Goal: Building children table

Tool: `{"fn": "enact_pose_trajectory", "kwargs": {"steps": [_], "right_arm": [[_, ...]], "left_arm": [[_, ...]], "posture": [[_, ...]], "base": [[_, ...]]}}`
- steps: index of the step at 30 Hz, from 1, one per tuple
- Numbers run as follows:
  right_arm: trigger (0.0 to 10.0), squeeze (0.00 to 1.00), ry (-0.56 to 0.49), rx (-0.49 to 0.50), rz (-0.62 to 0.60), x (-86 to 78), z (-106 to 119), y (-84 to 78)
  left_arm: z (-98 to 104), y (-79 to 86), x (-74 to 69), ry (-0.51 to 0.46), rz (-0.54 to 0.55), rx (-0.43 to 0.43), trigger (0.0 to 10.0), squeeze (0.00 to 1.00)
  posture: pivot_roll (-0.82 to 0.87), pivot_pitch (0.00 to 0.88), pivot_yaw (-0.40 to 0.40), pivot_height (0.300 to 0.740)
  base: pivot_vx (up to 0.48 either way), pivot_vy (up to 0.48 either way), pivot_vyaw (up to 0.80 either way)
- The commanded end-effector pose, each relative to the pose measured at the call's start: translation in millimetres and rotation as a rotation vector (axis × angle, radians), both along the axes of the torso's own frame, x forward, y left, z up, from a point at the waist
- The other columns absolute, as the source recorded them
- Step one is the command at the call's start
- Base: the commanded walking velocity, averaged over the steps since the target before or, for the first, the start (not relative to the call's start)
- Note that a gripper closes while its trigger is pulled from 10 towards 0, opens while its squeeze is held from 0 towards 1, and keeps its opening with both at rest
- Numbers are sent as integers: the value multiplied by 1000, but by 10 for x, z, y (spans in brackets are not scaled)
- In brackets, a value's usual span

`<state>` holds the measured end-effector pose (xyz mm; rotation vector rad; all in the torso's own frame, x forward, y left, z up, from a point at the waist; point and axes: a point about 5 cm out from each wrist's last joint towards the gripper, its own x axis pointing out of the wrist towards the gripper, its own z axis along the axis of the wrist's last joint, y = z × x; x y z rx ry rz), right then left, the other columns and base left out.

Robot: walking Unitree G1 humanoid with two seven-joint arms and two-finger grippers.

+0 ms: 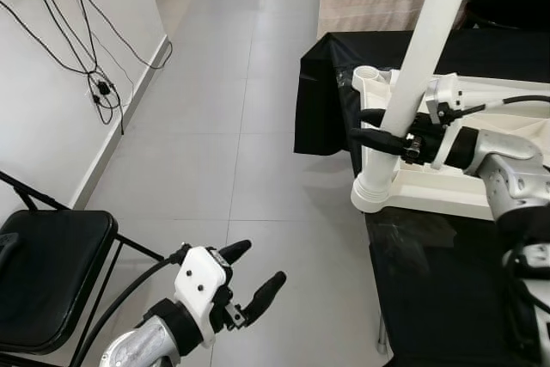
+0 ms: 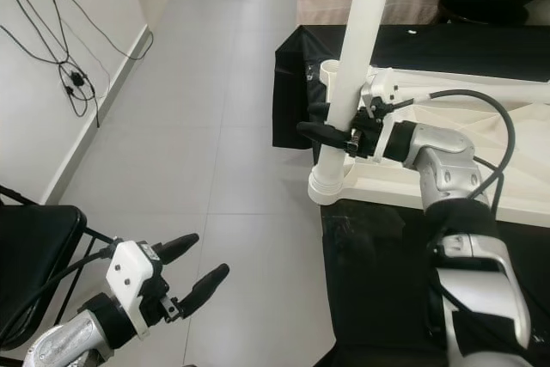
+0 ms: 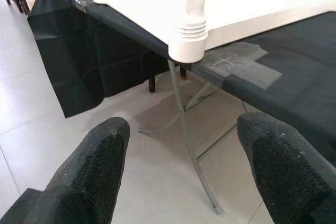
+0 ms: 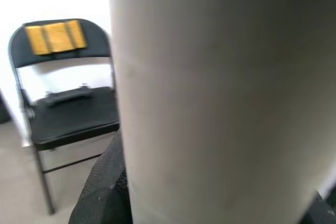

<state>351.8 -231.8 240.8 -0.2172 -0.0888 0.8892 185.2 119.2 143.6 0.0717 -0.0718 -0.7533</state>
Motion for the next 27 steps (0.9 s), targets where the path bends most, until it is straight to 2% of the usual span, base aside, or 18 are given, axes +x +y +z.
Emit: {"fn": "enact_pose_trajectory", "kwargs": {"steps": [1, 3, 4, 5, 6, 7, 8, 9, 11, 19, 20, 21, 22, 24, 25, 27], "right_arm": [[0, 0, 147, -107, -184, -49, -371, -73], [0, 0, 170, -115, -226, -75, -422, -87], [0, 0, 213, -63, -478, -78, -515, -141], [0, 0, 238, -80, -688, -200, -658, -204], [0, 0, 238, -80, -688, -200, -658, -204], [0, 0, 248, -96, -833, -310, -742, -265], [0, 0, 265, -72, -915, -441, -824, -278], [0, 0, 261, -54, -938, -508, -844, -291], [0, 0, 269, -35, -938, -525, -847, -293], [0, 0, 222, 8, -914, -395, -621, -179], [2235, 0, 237, 29, -946, -393, -544, -66], [2235, 0, 237, 29, -946, -393, -544, -66], [10000, 345, 245, 55, -901, -383, -515, 20], [10000, 345, 250, 73, -871, -388, -496, 82], [10000, 1000, 225, 121, -784, -358, -426, 164], [10000, 1000, 117, 137, -498, -297, -203, 322]], "left_arm": [[62, 95, -39, -6, 8, 19, 10000, 0], [94, 119, -41, -16, 17, 19, 10000, 0], [177, 149, -43, -30, 30, 2, 10000, 0], [262, 163, -66, -40, 26, -11, 10000, 0], [262, 163, -66, -40, 26, -11, 10000, 0], [314, 167, -85, -44, 20, -19, 10000, 0], [345, 162, -125, -41, -1, -17, 10000, 0], [343, 147, -160, -26, -22, -20, 10000, 0], [327, 134, -185, -13, -37, -16, 10000, 0], [249, 99, -170, 24, -51, -33, 10000, 0], [265, 87, -151, 42, -41, -60, 10000, 0], [265, 87, -151, 42, -41, -60, 10000, 0], [263, 70, -152, 49, -40, -67, 10000, 0], [263, 59, -157, 55, -41, -70, 10000, 0], [259, 41, -171, 60, -42, -74, 10000, 0], [250, 4, -205, 72, -51, -82, 10000, 0]], "posture": [[93, 167, 18, 740], [93, 167, 18, 740], [93, 166, 12, 740], [91, 168, 7, 740], [91, 168, 7, 740], [91, 168, 7, 740], [87, 165, 17, 740], [78, 158, 20, 740], [78, 155, 20, 740], [73, 148, 7, 740], [73, 150, 8, 740], [73, 150, 8, 740], [73, 150, 8, 740], [73, 150, 8, 740], [77, 161, 10, 740], [77, 166, 16, 740]], "base": [[0, 0, 0], [0, 0, 0], [0, 0, 0], [0, 0, 0], [0, 0, 0], [0, 0, 0], [0, 0, 0], [0, 0, 0], [0, 0, 0], [0, 0, 0], [0, 0, 0], [0, 0, 0], [0, 0, 0], [0, 0, 0], [0, 0, 0], [0, 0, 0]]}}
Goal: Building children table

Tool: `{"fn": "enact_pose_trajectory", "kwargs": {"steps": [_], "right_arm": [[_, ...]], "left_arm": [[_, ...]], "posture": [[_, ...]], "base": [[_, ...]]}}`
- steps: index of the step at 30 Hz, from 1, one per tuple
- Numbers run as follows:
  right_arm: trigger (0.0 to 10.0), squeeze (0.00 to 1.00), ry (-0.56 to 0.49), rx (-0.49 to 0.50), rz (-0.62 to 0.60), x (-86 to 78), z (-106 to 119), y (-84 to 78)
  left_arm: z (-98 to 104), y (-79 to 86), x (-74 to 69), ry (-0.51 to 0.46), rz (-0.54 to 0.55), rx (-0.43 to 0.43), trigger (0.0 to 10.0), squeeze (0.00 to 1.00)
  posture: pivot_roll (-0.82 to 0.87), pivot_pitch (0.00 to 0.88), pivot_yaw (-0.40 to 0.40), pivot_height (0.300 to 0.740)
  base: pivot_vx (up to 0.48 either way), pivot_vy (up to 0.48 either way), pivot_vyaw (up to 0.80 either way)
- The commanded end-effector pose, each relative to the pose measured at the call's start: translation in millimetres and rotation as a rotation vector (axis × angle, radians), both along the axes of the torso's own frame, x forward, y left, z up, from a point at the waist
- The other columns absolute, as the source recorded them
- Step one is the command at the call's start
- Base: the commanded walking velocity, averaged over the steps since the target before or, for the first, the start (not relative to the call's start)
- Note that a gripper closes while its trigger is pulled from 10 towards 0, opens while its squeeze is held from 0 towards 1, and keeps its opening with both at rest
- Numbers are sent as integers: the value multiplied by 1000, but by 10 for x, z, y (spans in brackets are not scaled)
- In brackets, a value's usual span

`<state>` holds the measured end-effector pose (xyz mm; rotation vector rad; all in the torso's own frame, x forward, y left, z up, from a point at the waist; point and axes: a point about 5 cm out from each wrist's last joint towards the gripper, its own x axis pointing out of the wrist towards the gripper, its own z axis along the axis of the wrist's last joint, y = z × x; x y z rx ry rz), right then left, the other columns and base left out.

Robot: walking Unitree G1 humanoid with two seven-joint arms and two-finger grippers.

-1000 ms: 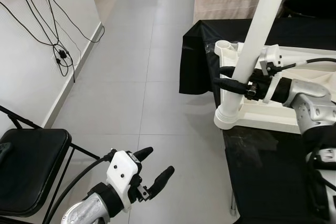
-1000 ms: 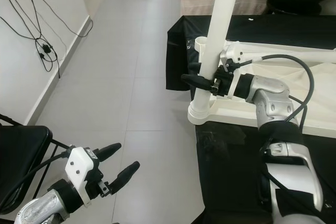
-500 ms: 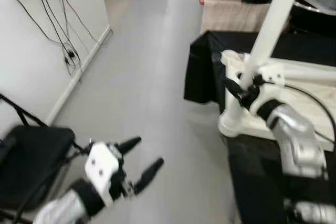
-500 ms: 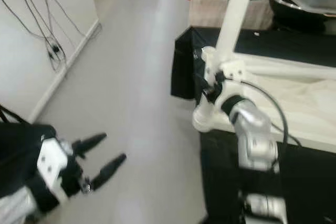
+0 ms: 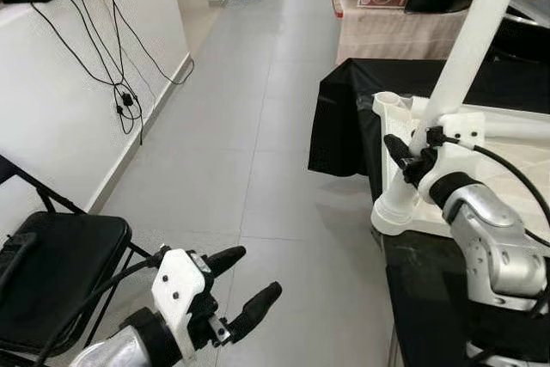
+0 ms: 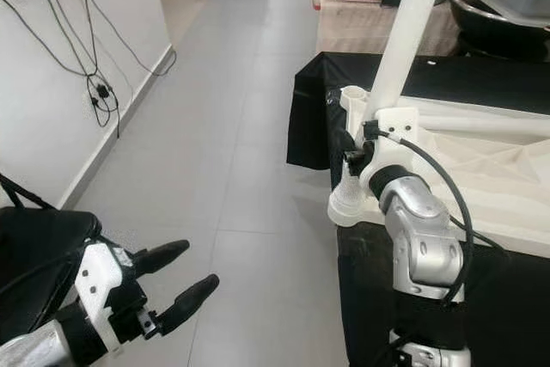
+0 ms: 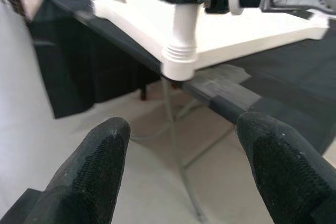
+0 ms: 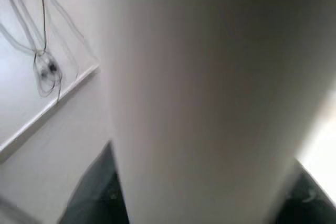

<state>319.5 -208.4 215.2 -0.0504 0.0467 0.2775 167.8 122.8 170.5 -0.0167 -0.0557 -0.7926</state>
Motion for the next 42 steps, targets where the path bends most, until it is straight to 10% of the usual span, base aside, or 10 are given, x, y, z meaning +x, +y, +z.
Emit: {"fn": "enact_pose_trajectory", "kwargs": {"steps": [1, 4, 5, 6, 7, 21, 23, 34, 40, 42], "right_arm": [[10000, 1000, -76, -20, 238, 31, 145, 131], [10000, 1000, -101, -41, 321, 30, 211, 147], [10000, 478, -118, -76, 435, 37, 285, 154], [10000, 478, -118, -76, 435, 37, 285, 154], [10000, 0, -113, -92, 512, 70, 331, 136], [10000, 0, -107, -78, 755, 393, 483, 68], [0, 0, -111, -60, 754, 424, 508, 48], [0, 0, -84, -88, 821, 384, 469, -38], [0, 0, -24, -73, 578, 305, 226, -77], [0, 0, 6, 88, -2, 139, -156, -9]], "left_arm": [[-24, -46, -41, 32, -16, -14, 10000, 0], [-25, -54, -49, 38, -21, -19, 10000, 0], [-23, -63, -49, 37, -27, -20, 10000, 0], [-23, -63, -49, 37, -27, -20, 10000, 0], [-17, -72, -48, 35, -33, -20, 10000, 0], [80, -95, -72, 18, -31, -9, 10000, 0], [96, -94, -68, 10, -32, 0, 10000, 0], [122, -96, -44, 7, -45, 5, 10000, 0], [119, -104, -28, 8, -46, 2, 10000, 0], [112, -111, -18, 10, -47, -4, 10000, 0]], "posture": [[77, 166, 16, 740], [76, 170, 18, 740], [74, 171, 19, 740], [74, 171, 19, 740], [80, 175, 17, 740], [134, 201, 15, 740], [137, 203, 22, 740], [121, 199, 34, 740], [87, 185, 12, 740], [68, 183, 26, 740]], "base": [[0, 0, 0], [0, 0, 0], [0, 0, 0], [0, 0, 0], [0, 0, 0], [0, 0, 0], [0, 0, 0], [0, 0, 0], [0, 0, 0], [0, 0, 0]]}}
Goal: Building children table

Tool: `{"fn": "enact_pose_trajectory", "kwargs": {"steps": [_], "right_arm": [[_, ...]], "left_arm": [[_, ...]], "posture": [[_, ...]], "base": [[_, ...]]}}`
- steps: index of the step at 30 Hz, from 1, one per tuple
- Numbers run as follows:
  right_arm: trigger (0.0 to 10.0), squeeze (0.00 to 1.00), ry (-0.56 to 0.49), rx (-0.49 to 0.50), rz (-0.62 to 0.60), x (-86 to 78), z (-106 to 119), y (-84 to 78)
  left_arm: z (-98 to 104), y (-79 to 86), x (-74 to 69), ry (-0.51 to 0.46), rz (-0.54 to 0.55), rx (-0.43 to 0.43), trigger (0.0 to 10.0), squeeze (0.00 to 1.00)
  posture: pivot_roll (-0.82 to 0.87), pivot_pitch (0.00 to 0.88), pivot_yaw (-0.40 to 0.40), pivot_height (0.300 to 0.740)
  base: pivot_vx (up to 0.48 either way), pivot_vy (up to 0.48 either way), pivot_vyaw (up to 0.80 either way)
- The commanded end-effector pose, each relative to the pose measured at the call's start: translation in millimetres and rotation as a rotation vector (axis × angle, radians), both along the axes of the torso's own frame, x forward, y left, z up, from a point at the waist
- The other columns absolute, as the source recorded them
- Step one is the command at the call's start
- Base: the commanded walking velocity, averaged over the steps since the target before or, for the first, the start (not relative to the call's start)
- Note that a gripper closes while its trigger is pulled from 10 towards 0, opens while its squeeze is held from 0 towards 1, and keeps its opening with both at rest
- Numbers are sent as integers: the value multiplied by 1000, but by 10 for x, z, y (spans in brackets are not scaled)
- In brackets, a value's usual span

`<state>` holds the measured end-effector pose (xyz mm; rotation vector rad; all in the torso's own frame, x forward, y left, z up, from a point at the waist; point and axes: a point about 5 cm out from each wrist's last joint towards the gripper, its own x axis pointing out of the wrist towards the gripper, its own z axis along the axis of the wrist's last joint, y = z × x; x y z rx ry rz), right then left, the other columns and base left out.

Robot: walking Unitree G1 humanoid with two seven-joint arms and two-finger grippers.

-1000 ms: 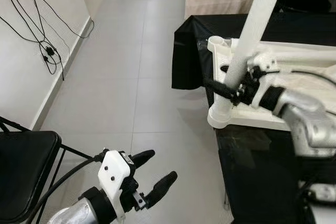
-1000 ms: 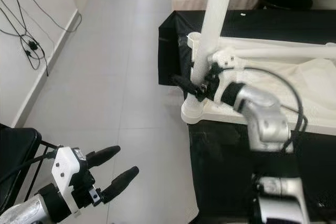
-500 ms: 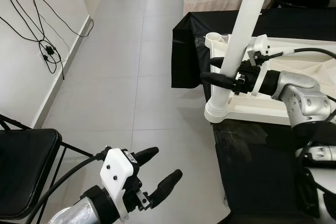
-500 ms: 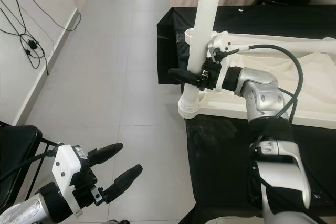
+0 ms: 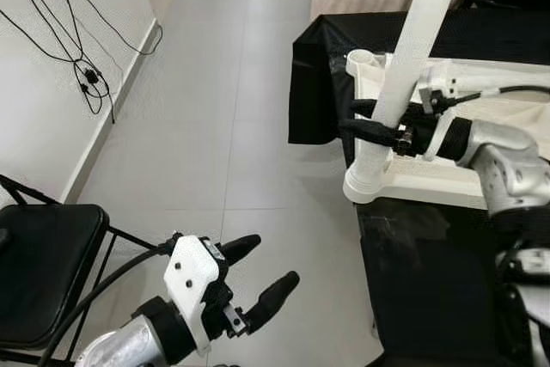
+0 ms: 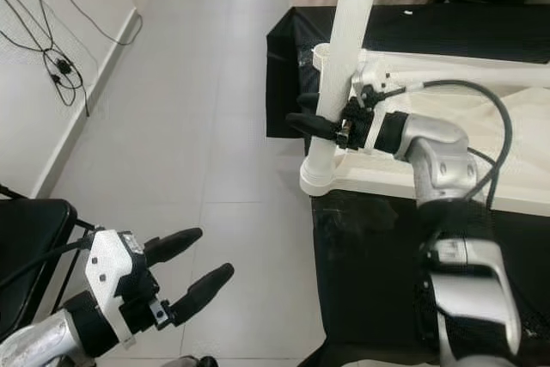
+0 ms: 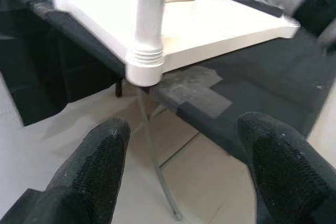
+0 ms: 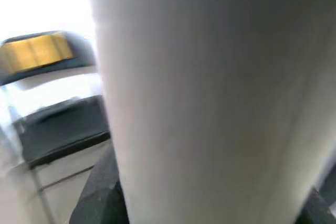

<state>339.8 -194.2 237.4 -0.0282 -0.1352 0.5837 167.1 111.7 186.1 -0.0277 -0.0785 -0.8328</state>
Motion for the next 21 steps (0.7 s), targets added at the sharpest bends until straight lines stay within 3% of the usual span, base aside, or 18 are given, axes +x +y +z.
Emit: {"fn": "enact_pose_trajectory", "kwargs": {"steps": [1, 4, 5, 13, 14, 15, 16, 18, 19, 20, 21], "right_arm": [[0, 0, 282, 92, -479, -232, -585, -156], [0, 0, 353, 121, -575, -355, -712, -164], [0, 0, 371, 103, -603, -474, -881, -24], [0, 0, 272, 97, -491, -236, -685, 171], [4235, 0, 258, 88, -467, -211, -637, 204], [4235, 0, 258, 88, -467, -211, -637, 204], [10000, 1000, 202, 108, -402, -228, -470, 298], [10000, 1000, 180, 124, -364, -236, -411, 331], [10000, 1000, 134, 146, -161, -243, -245, 417], [10000, 1000, 134, 146, -161, -243, -245, 417], [10000, 1000, 125, 164, 18, -259, -140, 416]], "left_arm": [[-49, -1, -7, 28, -8, 13, 10000, 0], [-49, -3, -1, 29, -9, 13, 10000, 0], [-47, -32, 31, 23, -26, 11, 10000, 0], [-38, -16, 121, 5, -36, 24, 10000, 0], [-36, -10, 129, 3, -31, 24, 10000, 0], [-36, -10, 129, 3, -31, 24, 10000, 0], [-35, -18, 127, 2, -22, 19, 10000, 0], [-37, -23, 123, 2, -21, 17, 10000, 0], [-44, -33, 112, 5, -18, 14, 10000, 0], [-44, -33, 112, 5, -18, 14, 10000, 0], [-47, -39, 106, 6, -17, 11, 10000, 0]], "posture": [[68, 183, 26, 740], [72, 182, 28, 740], [63, 164, 36, 740], [59, 159, 29, 740], [59, 159, 28, 740], [59, 159, 28, 740], [66, 163, 20, 740], [66, 163, 20, 740], [67, 165, 17, 740], [67, 165, 17, 740], [65, 165, 17, 740]], "base": [[0, 0, 0], [0, 0, 0], [0, 0, 0], [0, 0, 0], [0, 0, 0], [0, 0, 0], [0, 0, 0], [0, 0, 0], [0, 0, 0], [0, 0, 0], [0, 0, 0]]}}
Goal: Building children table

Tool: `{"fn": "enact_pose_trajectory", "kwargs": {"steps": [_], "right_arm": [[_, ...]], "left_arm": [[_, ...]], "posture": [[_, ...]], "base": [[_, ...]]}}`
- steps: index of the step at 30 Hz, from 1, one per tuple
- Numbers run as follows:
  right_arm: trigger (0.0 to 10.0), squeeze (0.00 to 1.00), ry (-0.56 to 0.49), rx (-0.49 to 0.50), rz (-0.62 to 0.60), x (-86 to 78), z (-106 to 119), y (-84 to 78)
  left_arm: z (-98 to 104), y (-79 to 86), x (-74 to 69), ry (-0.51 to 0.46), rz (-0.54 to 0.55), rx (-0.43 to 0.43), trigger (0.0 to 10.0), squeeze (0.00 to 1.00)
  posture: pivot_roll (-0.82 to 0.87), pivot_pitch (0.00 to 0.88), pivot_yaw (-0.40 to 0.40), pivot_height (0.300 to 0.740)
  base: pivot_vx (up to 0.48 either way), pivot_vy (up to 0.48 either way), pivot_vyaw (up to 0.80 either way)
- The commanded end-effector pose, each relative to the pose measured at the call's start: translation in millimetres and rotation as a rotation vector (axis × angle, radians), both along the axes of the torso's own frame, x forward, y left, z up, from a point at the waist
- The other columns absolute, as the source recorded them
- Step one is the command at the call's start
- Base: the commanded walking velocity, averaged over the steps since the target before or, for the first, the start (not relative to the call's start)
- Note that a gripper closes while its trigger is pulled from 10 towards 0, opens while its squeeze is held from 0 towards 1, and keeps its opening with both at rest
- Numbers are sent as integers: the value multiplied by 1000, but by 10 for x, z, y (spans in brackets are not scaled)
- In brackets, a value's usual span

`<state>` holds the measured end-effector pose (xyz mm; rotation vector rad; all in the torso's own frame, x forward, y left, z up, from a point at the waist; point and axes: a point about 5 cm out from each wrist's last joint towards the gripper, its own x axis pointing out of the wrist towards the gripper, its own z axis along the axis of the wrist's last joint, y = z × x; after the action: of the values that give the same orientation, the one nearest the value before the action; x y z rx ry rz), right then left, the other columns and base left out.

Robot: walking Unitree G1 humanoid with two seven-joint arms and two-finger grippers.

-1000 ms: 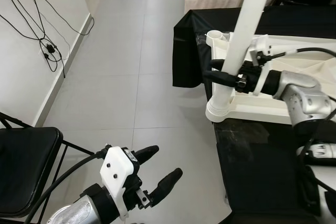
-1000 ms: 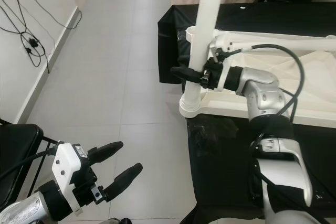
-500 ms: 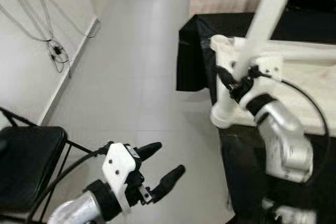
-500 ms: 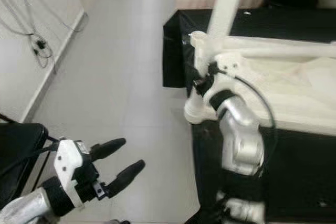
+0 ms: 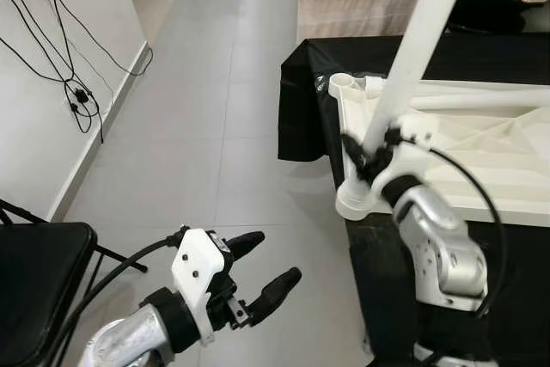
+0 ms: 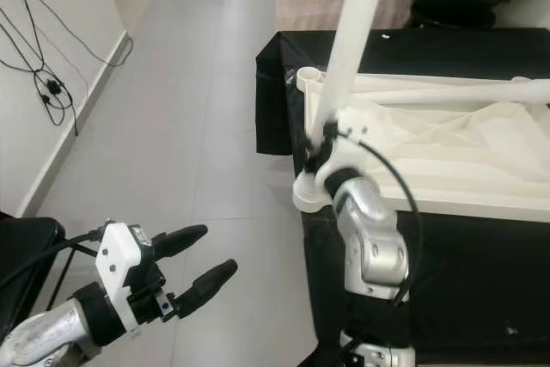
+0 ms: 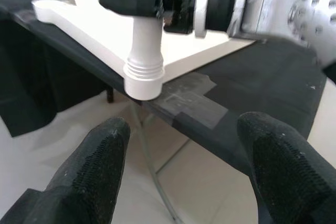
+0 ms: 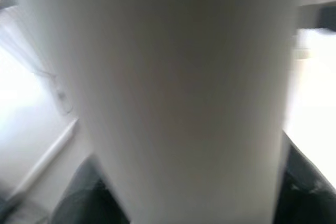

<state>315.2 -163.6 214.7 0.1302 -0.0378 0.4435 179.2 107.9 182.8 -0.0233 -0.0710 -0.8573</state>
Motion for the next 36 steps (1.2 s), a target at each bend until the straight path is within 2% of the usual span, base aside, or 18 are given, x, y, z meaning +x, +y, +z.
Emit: {"fn": "enact_pose_trajectory", "kwargs": {"steps": [1, 3, 6, 7, 8, 9, 10, 14, 16, 17, 18, 24, 31, 33, 36], "right_arm": [[10000, 1000, -26, 48, 174, -20, 105, 100], [10000, 1000, -47, 26, 219, -3, 135, 51], [10000, 1000, -80, -75, 378, 2, 164, -38], [10000, 933, -89, -116, 436, 28, 187, -69], [10000, 933, -94, -143, 470, 46, 207, -94], [10000, 0, -104, -166, 491, 96, 244, -129], [10000, 0, -112, -189, 531, 152, 283, -141], [10000, 0, -116, -201, 555, 186, 308, -144], [10000, 0, -132, -206, 645, 264, 400, -110], [7882, 0, -141, -203, 691, 291, 448, -94], [0, 0, -143, -193, 732, 313, 488, -81], [0, 0, -146, -207, 826, 349, 524, -109], [0, 0, -133, -222, 814, 379, 484, -190], [0, 0, -100, -238, 759, 365, 374, -269], [0, 0, 7, -201, 581, 260, 78, -398]], "left_arm": [[-12, -3, -17, 1, 7, 2, 10000, 0], [-10, -8, -17, 1, 5, 2, 10000, 0], [-4, -10, -19, -1, 1, 2, 10000, 0], [5, -6, -21, -2, 0, 3, 10000, 0], [13, -4, -25, -3, -1, 3, 10000, 0], [18, -1, -28, -5, -1, 7, 10000, 0], [23, 2, -29, -6, -1, 10, 10000, 0], [25, 4, -29, -6, 0, 11, 10000, 0], [51, 4, -30, -19, 5, 24, 10000, 0], [71, 9, -37, -26, 12, 28, 10000, 0], [91, 26, -45, -33, 25, 33, 10000, 0], [134, 120, -26, -66, 85, 67, 10000, 0], [178, 185, 24, -96, 133, 77, 10000, 0], [180, 185, 33, -98, 139, 76, 10000, 0], [164, 177, 41, -94, 141, 72, 10000, 0]], "posture": [[63, 165, 18, 740], [67, 167, 18, 740], [69, 171, 21, 740], [74, 177, 22, 740], [77, 178, 21, 740], [83, 182, 21, 740], [90, 184, 19, 740], [92, 185, 18, 740], [112, 192, 16, 740], [127, 199, 11, 740], [139, 205, 11, 740], [153, 209, 9, 740], [147, 207, 8, 740], [136, 205, 4, 740], [113, 200, -1, 740]], "base": [[0, 0, 0], [0, 0, 0], [0, 0, 0], [0, 0, 0], [0, 0, 0], [0, 0, 0], [0, 0, 0], [0, 0, 0], [0, 0, 0], [0, 0, 0], [0, 0, 0], [0, 0, 0], [0, 0, 0], [0, 0, 0], [0, 0, 0]]}}
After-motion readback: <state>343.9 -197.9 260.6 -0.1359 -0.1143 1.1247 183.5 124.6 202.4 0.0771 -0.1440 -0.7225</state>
